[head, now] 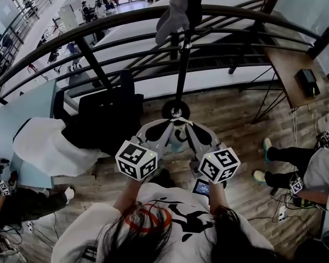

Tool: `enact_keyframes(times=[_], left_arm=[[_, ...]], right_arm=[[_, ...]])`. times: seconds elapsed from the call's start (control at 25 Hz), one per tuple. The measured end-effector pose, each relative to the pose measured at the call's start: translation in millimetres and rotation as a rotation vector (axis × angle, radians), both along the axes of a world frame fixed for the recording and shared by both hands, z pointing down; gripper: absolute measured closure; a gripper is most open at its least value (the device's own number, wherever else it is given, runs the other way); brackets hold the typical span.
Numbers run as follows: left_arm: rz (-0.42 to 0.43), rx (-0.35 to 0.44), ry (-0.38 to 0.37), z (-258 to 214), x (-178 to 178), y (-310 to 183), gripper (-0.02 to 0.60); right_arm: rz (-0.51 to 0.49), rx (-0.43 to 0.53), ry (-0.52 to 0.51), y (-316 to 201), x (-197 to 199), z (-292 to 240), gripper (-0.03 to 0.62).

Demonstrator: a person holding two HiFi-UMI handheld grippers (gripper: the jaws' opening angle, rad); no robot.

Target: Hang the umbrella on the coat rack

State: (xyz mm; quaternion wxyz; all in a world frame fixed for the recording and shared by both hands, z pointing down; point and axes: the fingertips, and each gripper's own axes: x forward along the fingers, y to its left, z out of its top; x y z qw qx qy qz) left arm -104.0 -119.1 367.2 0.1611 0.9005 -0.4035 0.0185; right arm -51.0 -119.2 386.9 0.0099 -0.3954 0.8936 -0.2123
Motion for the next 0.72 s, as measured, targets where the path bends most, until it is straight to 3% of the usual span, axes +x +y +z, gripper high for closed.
enact_keyframes(times=[0.44, 0.72], left_arm=[[0.039, 0.015, 0.047, 0, -12, -43, 0.581], [0.007, 0.009, 0.067, 6, -24, -68, 0.581]], right_arm=[[0.039, 0.010, 0.039, -43, -11, 1, 0.571], [0.013, 0.018, 0.049, -67, -18, 3, 0.571]])
